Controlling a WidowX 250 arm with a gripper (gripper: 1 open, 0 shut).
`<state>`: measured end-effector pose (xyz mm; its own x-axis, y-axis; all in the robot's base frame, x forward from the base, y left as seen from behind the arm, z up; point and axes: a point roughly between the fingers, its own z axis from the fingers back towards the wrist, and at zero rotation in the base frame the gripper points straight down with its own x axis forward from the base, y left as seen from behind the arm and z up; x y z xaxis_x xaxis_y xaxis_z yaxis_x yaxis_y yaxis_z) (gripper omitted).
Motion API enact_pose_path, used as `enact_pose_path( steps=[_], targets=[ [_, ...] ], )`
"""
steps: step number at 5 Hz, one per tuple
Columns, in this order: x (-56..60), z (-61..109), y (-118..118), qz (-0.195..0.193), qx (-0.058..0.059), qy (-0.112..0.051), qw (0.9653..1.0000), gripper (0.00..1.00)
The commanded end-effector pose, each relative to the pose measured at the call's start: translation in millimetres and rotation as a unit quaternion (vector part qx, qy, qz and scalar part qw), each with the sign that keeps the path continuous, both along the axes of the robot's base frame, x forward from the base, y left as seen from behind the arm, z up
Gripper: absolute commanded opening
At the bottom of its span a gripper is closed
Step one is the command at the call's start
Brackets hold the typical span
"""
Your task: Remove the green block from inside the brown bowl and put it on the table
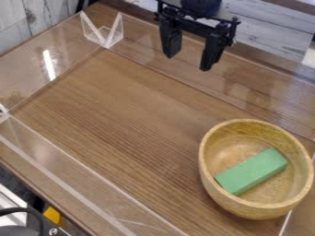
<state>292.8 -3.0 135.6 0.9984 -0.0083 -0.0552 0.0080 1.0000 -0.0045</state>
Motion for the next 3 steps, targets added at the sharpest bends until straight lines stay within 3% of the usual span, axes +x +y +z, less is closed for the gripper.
enact_pose_path(
  steps=[1, 3],
  targets=[
    [-2.0, -4.7, -2, -0.005, -0.001, 0.008, 1.0, 1.0],
    [-14.8, -8.8, -37, -0.103, -0.008, 0.024, 0.9944, 1.0]
  ],
)
